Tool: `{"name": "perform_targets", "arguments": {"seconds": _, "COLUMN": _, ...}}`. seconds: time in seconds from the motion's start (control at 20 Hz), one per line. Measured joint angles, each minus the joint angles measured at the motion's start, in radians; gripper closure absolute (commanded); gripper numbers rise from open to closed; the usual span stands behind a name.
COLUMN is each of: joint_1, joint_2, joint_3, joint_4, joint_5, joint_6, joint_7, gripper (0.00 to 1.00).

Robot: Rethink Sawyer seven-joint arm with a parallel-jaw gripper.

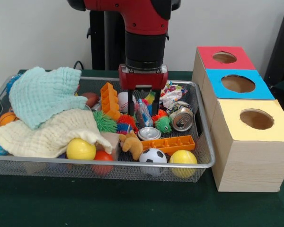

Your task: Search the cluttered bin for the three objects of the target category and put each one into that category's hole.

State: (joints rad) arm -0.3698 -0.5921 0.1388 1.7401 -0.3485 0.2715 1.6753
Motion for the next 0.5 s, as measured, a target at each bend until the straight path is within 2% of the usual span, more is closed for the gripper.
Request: {"name": "perform_targets", "arguments": {"seconds": 0.5, "joint_1": 0.0, "joint_2": 0.018, "joint_3": 0.0, "joint_4": 0.001, "joint_5": 0.0, "joint_6": 0.0, "joint_7": 0.0, "gripper": 0.0}}
